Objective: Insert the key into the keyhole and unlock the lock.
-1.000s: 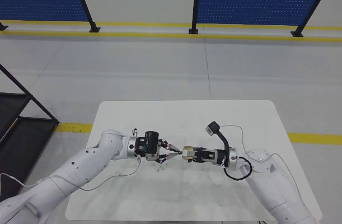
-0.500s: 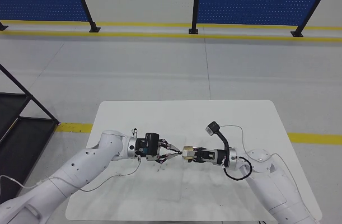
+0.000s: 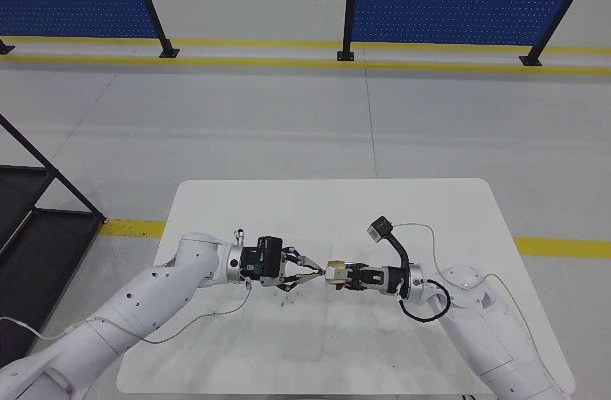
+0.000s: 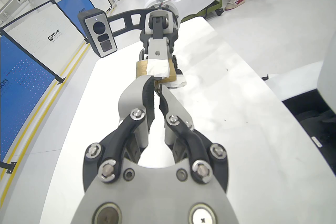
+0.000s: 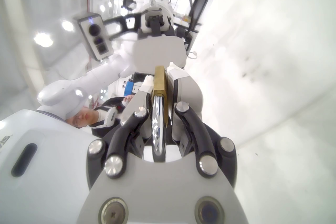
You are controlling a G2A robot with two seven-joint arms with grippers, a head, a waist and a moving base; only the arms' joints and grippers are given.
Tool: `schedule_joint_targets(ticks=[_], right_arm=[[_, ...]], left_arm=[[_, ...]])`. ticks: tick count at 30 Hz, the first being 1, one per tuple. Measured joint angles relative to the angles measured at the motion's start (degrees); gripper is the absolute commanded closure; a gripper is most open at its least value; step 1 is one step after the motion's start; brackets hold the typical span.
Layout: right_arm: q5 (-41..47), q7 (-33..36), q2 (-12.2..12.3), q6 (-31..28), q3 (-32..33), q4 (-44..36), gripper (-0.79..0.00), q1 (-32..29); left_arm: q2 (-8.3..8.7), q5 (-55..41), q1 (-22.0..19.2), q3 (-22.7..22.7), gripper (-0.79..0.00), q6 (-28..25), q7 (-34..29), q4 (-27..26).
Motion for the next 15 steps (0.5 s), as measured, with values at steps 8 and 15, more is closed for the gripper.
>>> schedule_joint_targets(ticks=[8, 15], right_arm=[[0.0, 0.0, 0.0, 0.0, 0.0, 0.0, 0.0, 0.0], [0.0, 0.0, 0.0, 0.0, 0.0, 0.0, 0.0, 0.0]], left_arm=[[2.34, 0.7, 4.2, -6.1, -0.785, -0.6, 2.3, -1.5], [5.47, 1.9, 10.8, -14.4, -0.785, -1.3, 5.4, -3.4]])
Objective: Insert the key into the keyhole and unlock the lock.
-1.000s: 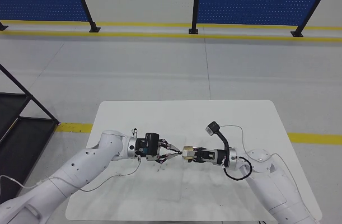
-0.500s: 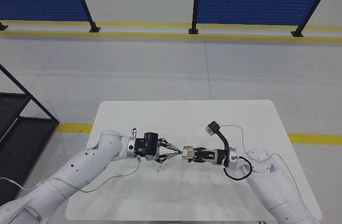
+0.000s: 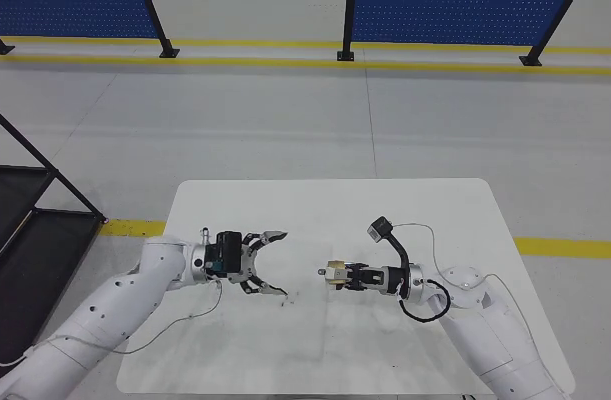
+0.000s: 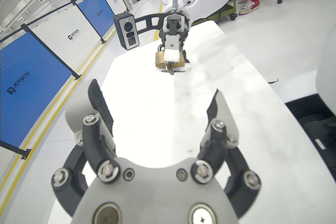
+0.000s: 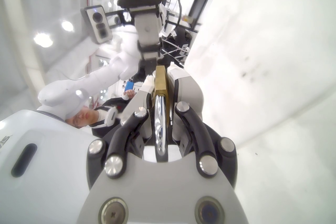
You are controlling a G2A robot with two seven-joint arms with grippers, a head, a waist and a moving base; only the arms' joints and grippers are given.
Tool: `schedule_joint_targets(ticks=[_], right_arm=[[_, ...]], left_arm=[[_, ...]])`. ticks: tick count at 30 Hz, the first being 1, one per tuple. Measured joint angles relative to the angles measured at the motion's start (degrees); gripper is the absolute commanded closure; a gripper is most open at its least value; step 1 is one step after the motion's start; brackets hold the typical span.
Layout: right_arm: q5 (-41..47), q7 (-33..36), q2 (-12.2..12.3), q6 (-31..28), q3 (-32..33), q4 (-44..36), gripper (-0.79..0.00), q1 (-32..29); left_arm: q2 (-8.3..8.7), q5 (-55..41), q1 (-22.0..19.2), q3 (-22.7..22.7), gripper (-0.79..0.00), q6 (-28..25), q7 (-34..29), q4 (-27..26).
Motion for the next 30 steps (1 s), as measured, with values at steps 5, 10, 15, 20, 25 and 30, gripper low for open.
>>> schedule_joint_targets(ticks=[5, 10, 15, 20, 25, 30], right_arm=[[0.0, 0.0, 0.0, 0.0, 0.0, 0.0, 0.0, 0.0], [0.0, 0.0, 0.0, 0.0, 0.0, 0.0, 0.0, 0.0], [-0.2, -0.2, 0.0, 0.2, 0.1, 0.1, 0.0, 0.0], [-13.3, -8.7, 1.3, 11.2, 2.5, -5.8, 0.0, -2.3], [-22.0, -8.0, 2.8, 25.9, 6.1, -13.6, 0.0, -5.3], [-25.9, -3.6, 3.8, 38.3, 7.7, -17.8, 0.0, -5.4]], left_arm=[[1.53, 0.1, 4.3, -4.8, -0.785, -0.5, 0.6, -1.5], [1.54, 0.1, 4.3, -4.8, -0.785, -0.6, 0.5, -1.5], [1.54, 0.1, 4.3, -4.8, -0.785, -0.6, 0.5, -1.5], [1.54, 0.1, 4.3, -4.8, -0.785, -0.6, 0.5, -1.5], [1.54, 0.1, 4.3, -4.8, -0.785, -0.6, 0.5, -1.5], [1.54, 0.1, 4.3, -4.8, -0.785, -0.6, 0.5, -1.5]])
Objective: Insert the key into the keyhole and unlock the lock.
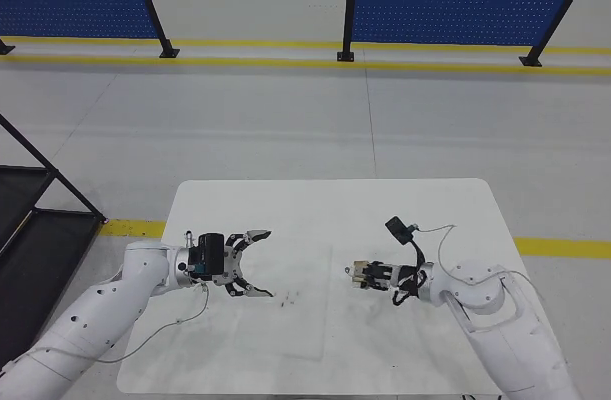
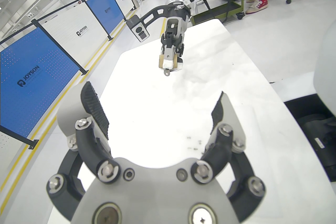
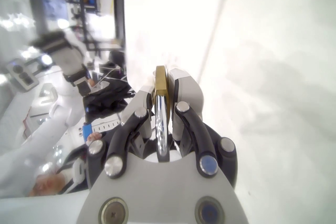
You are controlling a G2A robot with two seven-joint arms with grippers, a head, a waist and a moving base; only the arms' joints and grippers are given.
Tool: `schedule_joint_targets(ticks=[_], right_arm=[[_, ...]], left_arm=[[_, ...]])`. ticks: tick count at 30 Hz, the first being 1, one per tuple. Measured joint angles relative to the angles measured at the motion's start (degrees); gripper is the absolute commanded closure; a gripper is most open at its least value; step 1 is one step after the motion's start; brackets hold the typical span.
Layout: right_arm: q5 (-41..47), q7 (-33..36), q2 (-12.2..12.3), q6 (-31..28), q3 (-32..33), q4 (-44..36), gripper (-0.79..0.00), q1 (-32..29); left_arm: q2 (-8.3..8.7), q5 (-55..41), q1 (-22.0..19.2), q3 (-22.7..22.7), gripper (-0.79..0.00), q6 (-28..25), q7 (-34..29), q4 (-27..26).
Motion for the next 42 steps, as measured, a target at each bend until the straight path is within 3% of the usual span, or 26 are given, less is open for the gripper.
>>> schedule_joint_targets(ticks=[4, 10, 25, 42], right_arm=[[-3.5, 2.8, 0.4, 6.9, -0.9, -0.1, 0.0, 0.9], [-7.4, 3.8, 0.1, 10.7, -5.0, 4.0, 0.0, 3.5], [-4.9, -0.3, -1.0, 8.6, -9.3, 13.6, 0.0, 6.1], [-8.4, -1.4, -0.2, 9.6, -9.0, 10.5, 0.0, 5.0]], left_arm=[[0.0, 0.0, 0.0, 0.0, -0.785, 0.0, 0.0, 0.0], [0.0, 0.0, 0.0, 0.0, -0.785, 0.0, 0.0, 0.0], [0.0, 0.0, 0.0, 0.0, -0.785, 0.0, 0.0, 0.0], [0.0, 0.0, 0.0, 0.0, -0.785, 0.0, 0.0, 0.0]])
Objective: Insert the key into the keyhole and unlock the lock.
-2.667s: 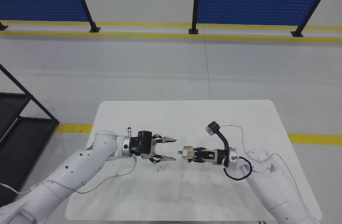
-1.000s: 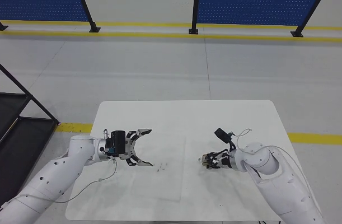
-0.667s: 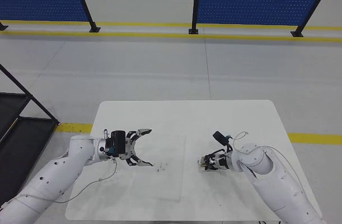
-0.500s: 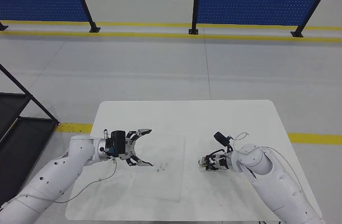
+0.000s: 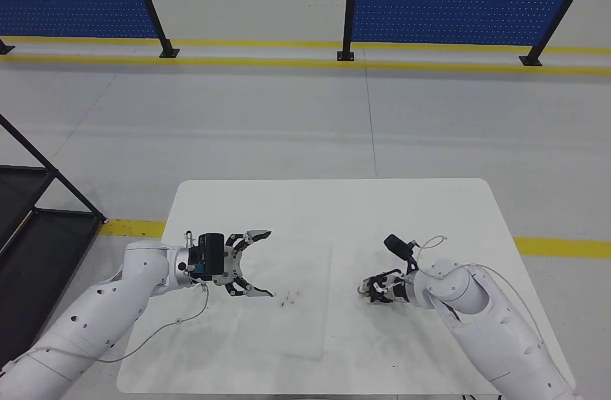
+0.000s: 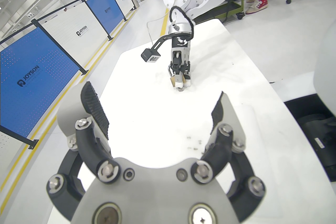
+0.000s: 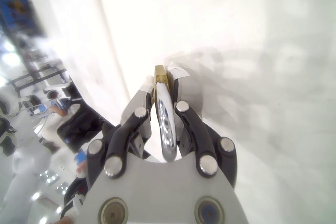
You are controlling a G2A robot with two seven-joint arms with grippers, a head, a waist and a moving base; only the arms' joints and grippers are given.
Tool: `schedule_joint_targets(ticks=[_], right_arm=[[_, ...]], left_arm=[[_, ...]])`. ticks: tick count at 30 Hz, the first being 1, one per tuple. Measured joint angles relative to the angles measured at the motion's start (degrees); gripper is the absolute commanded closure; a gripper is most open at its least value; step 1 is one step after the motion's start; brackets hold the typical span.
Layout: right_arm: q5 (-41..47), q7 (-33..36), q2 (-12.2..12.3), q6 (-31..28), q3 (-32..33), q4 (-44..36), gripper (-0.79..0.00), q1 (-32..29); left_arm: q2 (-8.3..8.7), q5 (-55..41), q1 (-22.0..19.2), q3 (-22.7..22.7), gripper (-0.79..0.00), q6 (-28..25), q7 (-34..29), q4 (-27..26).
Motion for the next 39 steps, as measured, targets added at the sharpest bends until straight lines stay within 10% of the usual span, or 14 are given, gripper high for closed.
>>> schedule_joint_targets(ticks=[15, 22, 26, 39], right_arm=[[-0.9, 0.1, 0.3, 1.3, -0.2, -1.7, -0.348, -0.5], [-1.3, -0.8, 0.5, 1.4, -0.2, -2.9, -0.391, -0.9], [-3.0, -2.1, 0.7, 2.0, 0.1, -5.2, -0.785, -1.6], [-8.7, -9.9, 2.4, 3.3, 6.0, -20.7, -0.785, -9.5]], left_arm=[[0.0, 0.0, 0.0, 0.0, -0.785, 0.0, 0.0, 0.0], [0.0, 0.0, 0.0, 0.0, -0.785, 0.0, 0.0, 0.0], [0.0, 0.0, 0.0, 0.0, -0.785, 0.0, 0.0, 0.0], [0.0, 0.0, 0.0, 0.0, -0.785, 0.0, 0.0, 0.0]])
